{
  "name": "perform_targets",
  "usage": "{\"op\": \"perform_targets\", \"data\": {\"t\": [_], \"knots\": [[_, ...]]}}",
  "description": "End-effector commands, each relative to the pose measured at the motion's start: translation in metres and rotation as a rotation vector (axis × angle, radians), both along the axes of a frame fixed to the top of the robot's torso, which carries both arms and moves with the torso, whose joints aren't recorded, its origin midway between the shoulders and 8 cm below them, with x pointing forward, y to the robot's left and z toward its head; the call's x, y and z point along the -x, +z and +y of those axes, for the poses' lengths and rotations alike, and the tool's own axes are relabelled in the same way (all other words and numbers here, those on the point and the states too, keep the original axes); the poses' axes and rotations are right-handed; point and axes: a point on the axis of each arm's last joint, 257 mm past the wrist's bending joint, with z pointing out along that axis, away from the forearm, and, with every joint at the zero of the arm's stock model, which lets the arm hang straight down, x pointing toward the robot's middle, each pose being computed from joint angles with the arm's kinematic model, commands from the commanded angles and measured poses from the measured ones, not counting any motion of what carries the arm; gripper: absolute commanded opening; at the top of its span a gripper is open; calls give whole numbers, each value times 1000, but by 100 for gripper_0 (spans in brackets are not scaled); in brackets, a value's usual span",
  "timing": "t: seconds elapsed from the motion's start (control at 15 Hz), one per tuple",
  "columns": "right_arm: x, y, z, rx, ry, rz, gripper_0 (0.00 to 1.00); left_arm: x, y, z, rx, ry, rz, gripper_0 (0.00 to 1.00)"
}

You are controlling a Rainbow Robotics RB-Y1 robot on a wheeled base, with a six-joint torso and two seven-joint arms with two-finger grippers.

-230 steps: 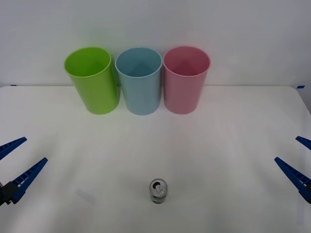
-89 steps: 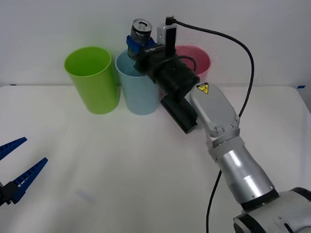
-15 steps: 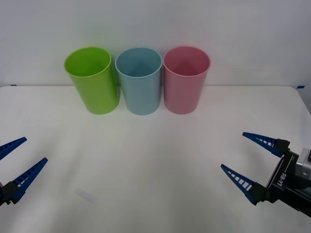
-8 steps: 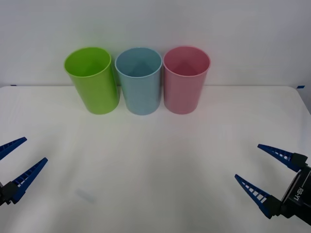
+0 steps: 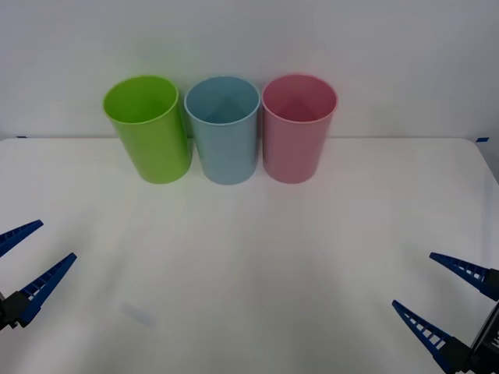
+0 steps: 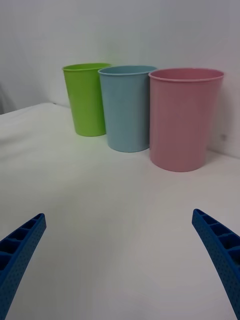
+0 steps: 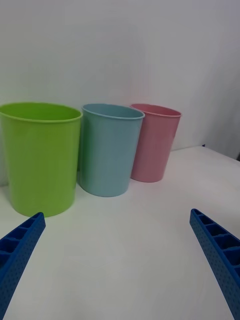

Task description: Grasp the object on the table and drop it into the matching bin: aluminum can to the light blue bin, PET bottle to the pink bin.

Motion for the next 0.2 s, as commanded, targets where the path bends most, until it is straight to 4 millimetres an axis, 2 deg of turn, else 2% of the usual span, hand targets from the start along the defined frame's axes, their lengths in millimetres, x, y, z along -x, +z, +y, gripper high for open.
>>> {"op": "perform_targets", "data": {"t": [0.07, 0.2], "knots": [[3, -3, 0, 2, -1, 6, 100, 0, 0, 0, 0, 0, 0, 100], [3, -3, 0, 2, -1, 6, 100, 0, 0, 0, 0, 0, 0, 100]]}}
